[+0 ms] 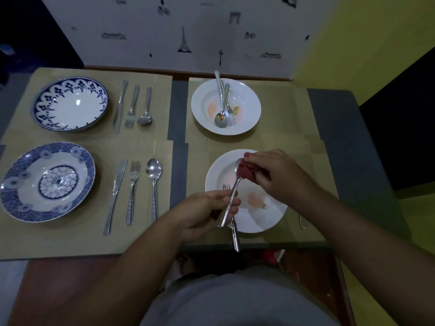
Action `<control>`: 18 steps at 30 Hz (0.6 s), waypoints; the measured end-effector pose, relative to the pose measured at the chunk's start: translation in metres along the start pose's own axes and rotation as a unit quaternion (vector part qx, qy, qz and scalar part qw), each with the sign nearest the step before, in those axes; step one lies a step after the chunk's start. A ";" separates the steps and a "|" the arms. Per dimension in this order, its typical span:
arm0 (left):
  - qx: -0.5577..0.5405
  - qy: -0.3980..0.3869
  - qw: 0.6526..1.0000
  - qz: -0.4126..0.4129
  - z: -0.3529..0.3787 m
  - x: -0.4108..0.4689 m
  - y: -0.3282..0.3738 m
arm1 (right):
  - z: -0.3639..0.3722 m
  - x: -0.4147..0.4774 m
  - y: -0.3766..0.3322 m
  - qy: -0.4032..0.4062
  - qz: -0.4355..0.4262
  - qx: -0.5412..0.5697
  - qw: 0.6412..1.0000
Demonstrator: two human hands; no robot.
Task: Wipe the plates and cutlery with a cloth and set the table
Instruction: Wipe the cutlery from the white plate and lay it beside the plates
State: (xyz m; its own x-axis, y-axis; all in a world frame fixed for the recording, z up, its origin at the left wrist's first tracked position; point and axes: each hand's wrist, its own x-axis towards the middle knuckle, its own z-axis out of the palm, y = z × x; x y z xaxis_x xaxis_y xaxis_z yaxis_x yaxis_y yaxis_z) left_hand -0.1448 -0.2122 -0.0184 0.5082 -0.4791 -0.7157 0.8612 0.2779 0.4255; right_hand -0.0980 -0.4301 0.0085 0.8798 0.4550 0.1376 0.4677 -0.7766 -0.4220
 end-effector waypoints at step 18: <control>0.044 0.091 0.995 -0.013 0.143 0.091 -0.030 | -0.069 -0.082 0.121 0.021 0.032 0.054 0.998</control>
State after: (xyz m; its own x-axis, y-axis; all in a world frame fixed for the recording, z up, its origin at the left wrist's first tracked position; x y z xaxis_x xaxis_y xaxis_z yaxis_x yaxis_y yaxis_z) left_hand -0.1245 -0.3834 -0.0170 0.4854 -0.3243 -0.8119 0.8742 0.1902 0.4467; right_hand -0.1077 -0.5915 0.0079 0.9110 0.3863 0.1443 0.4014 -0.7507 -0.5247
